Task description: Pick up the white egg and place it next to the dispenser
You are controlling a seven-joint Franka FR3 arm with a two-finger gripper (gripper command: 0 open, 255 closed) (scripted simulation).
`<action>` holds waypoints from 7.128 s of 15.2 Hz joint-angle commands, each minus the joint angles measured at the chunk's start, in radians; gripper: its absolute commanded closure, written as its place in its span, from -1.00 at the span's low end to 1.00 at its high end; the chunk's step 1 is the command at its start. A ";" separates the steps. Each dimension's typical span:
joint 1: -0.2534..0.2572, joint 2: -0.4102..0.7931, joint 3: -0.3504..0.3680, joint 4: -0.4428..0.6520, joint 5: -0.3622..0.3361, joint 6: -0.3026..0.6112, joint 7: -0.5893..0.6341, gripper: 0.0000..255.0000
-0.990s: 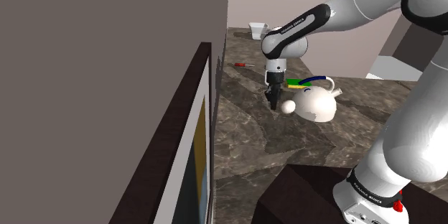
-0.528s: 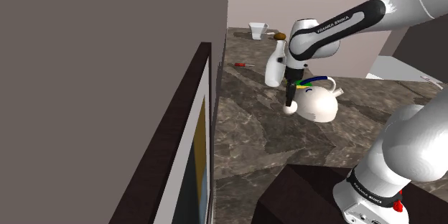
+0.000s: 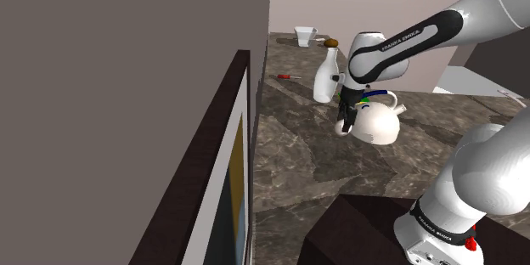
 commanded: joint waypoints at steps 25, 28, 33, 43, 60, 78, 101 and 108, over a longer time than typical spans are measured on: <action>-0.008 -0.058 0.015 0.036 -0.016 -0.091 0.020 1.00; -0.011 -0.085 0.022 0.058 -0.021 -0.139 0.029 1.00; -0.014 -0.124 0.033 0.098 -0.026 -0.217 0.041 1.00; -0.016 -0.178 0.053 0.194 -0.028 -0.365 0.058 1.00; -0.010 -0.207 0.079 0.400 -0.019 -0.599 0.077 1.00; 0.004 -0.166 0.092 0.677 -0.001 -0.835 0.085 1.00; -0.056 -0.264 -0.031 0.823 -0.110 -1.069 -0.104 1.00; -0.095 -0.332 -0.137 0.828 -0.214 -1.119 -0.258 1.00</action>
